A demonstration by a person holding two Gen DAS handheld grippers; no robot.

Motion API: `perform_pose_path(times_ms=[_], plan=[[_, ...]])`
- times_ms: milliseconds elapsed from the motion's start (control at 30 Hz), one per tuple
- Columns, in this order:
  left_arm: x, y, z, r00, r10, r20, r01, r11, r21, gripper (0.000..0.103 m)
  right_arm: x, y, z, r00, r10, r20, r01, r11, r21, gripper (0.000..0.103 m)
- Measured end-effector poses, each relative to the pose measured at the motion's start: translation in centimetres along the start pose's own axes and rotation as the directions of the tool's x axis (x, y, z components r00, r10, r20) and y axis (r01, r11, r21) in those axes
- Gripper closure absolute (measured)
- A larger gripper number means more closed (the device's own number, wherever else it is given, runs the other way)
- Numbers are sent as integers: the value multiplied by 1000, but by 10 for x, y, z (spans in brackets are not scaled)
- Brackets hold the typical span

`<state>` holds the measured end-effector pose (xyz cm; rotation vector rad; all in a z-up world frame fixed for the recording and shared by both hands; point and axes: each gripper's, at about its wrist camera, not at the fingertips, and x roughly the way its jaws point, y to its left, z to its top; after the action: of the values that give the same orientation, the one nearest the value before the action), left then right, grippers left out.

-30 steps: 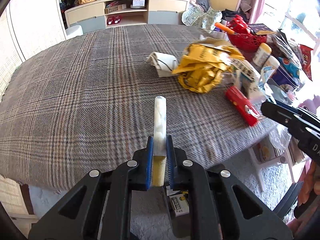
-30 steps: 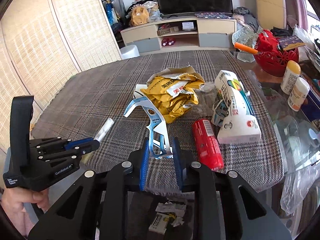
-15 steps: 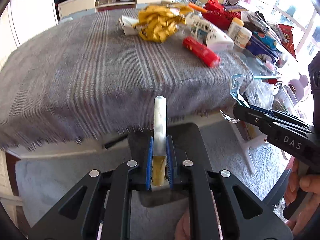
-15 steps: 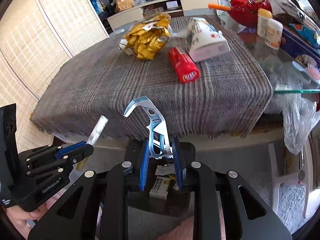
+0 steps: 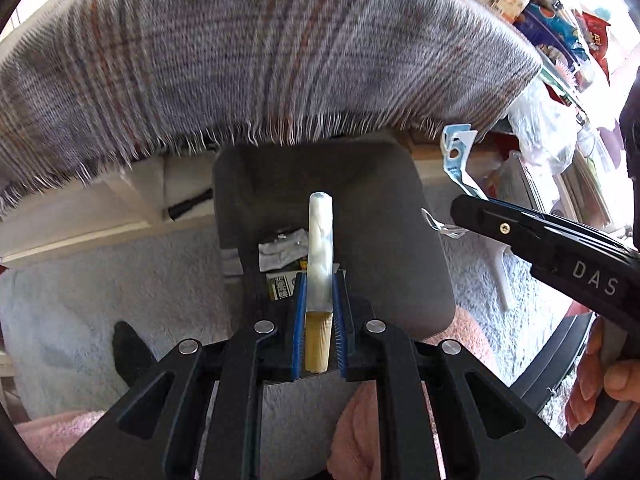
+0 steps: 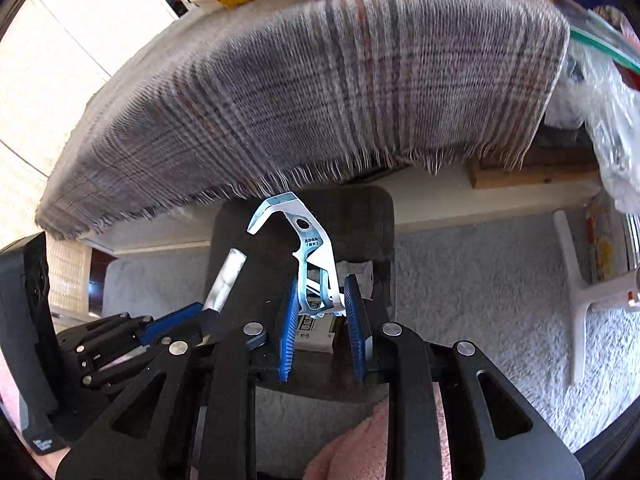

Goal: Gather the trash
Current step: 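Carry both items over the bin and open the left gripper, then hold the clip over the bin, then open the right gripper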

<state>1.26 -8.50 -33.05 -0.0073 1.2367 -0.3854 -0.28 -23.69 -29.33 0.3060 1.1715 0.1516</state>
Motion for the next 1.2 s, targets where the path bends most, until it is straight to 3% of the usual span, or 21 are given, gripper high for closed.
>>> perform_pose_path(times_ms=[367,433,467,500,533,667,767,900,1033,1200], plan=[[22,1,-4,999,6,-48,-6,1000,-7,91,23,-4,-2,999,-5,-41,6,1000,30,77],[21,3,-3,999,4,-44,-4,1000,-12,83,23,-3,-1,999,-9,-40,10,999,31,76],[21,4,-3,999,-1,-39,1,1000,-15,75,23,-3,0,999,-11,-39,12,999,32,76],[20,5,-3,999,-3,-35,2,1000,-20,70,23,-3,1,999,-14,-37,15,999,36,68],[19,7,-3,999,-2,-33,2,1000,-26,68,23,-4,1,999,-17,-32,18,999,41,53],[15,11,-2,1000,19,-18,-20,999,-31,55,15,-12,2,999,-38,-14,38,998,47,46],[10,14,-2,999,42,5,-42,999,-31,34,10,-19,3,999,-46,-8,46,997,58,30],[6,14,-1,997,74,20,-74,997,-20,25,6,-19,4,999,-47,5,46,997,57,24],[4,17,-1,997,76,19,-76,997,-27,23,2,-19,6,999,-48,6,48,997,57,14],[0,20,-1,997,72,23,-71,997,-44,23,3,-18,7,999,-45,-1,45,997,68,13]])
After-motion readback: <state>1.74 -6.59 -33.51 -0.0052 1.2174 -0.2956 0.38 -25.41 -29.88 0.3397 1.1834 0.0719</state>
